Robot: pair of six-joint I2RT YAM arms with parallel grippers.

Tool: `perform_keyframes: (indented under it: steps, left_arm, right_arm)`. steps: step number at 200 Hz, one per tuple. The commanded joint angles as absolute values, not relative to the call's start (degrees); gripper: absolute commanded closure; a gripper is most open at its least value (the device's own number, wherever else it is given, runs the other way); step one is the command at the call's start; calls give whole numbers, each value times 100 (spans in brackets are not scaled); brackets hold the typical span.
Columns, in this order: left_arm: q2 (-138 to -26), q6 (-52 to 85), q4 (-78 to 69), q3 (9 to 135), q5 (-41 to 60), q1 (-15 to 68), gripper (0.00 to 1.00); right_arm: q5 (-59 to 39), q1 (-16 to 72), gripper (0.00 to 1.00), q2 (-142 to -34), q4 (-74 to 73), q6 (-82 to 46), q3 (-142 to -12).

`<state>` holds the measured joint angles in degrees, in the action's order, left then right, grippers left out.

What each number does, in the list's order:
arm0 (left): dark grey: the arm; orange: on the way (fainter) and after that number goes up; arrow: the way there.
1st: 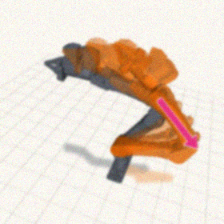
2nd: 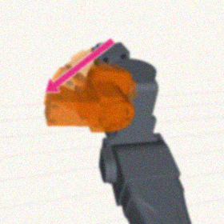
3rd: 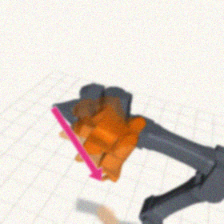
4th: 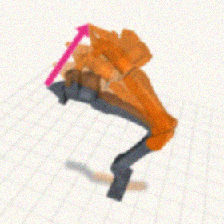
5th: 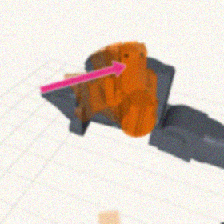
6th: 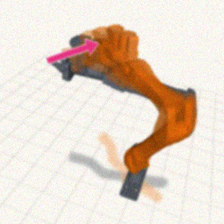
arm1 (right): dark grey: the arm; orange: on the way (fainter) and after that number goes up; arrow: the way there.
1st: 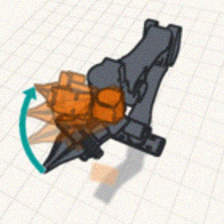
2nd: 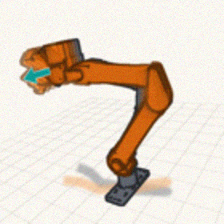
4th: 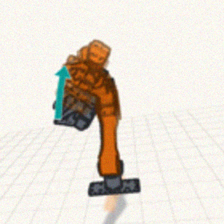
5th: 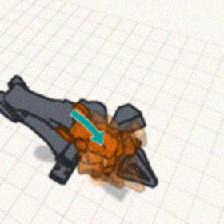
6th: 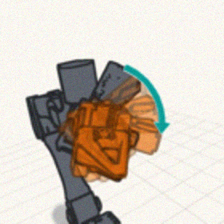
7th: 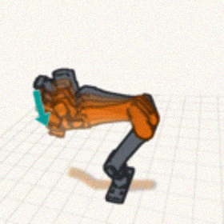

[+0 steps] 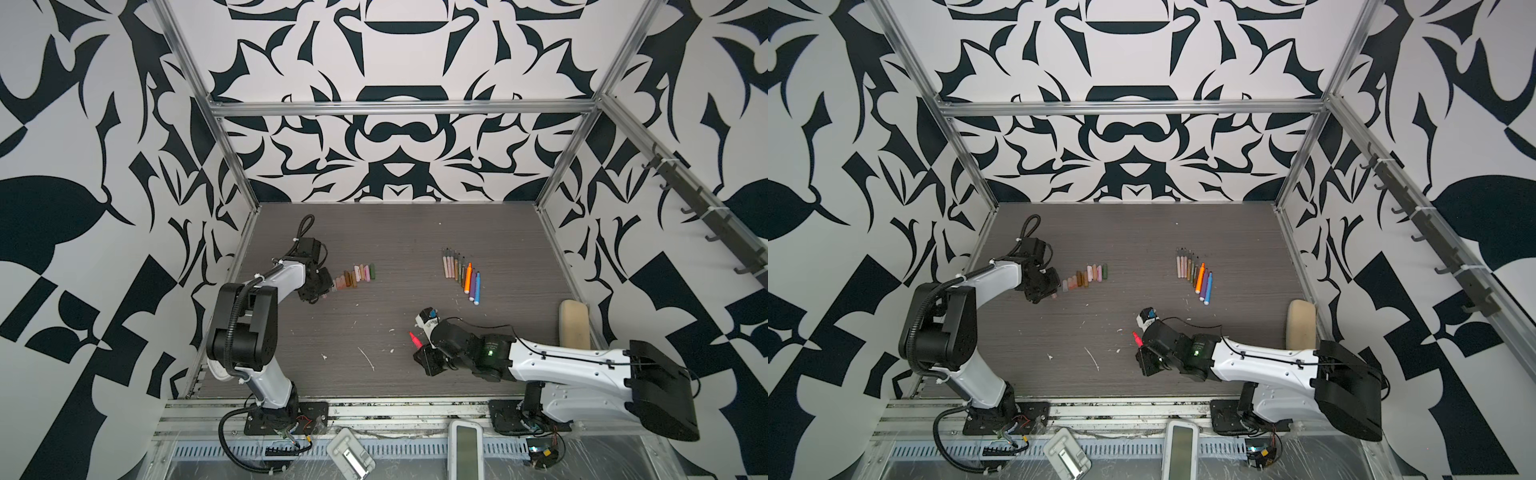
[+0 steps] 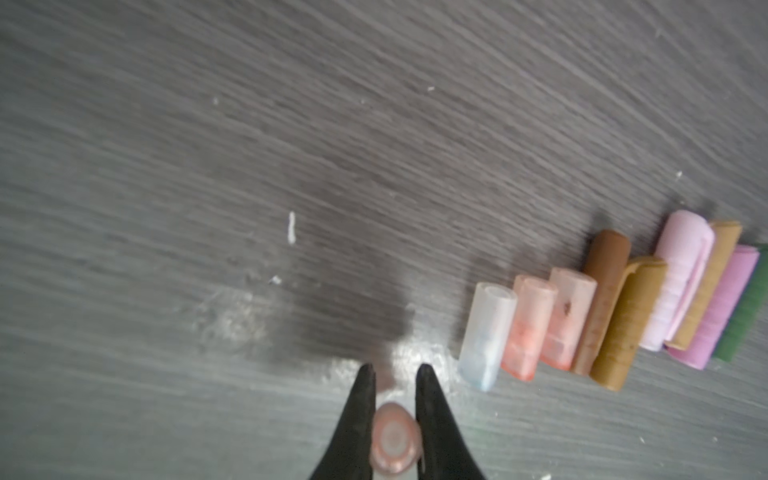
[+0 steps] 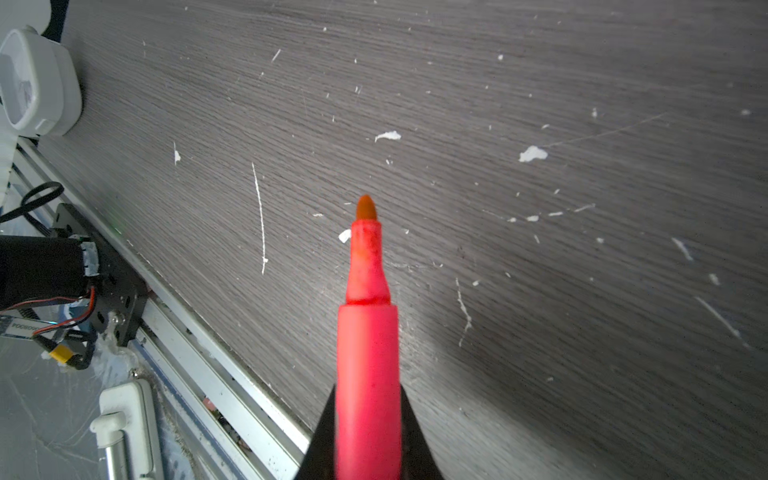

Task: Open the pen caps
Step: 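Carry the pink cap to the row of caps with the left gripper and release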

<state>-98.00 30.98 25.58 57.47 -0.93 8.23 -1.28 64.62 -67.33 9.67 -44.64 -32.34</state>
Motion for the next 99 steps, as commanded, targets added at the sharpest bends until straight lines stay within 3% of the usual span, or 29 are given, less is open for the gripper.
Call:
perform_keyframes:
  steps: [1, 38, 68, 99]
  left_arm:
    - [-9931, 2997, 2474, 5989, 68, 776, 90]
    - [-10045, 2997, 2391, 6051, 222, 712, 81]
    - [-10116, 2998, 2338, 6088, 307, 652, 80]
    - [-10191, 3015, 2242, 6110, 525, 633, 70]
  right_arm:
    - [41, 6476, 100, -6519, 1028, -4436, -3216]
    - [62, 6476, 100, -6477, 1039, -4465, -3182]
    - [62, 6477, 100, -6519, 1048, -4463, -3207]
    - [80, 6476, 100, -6548, 1090, -4447, -3239]
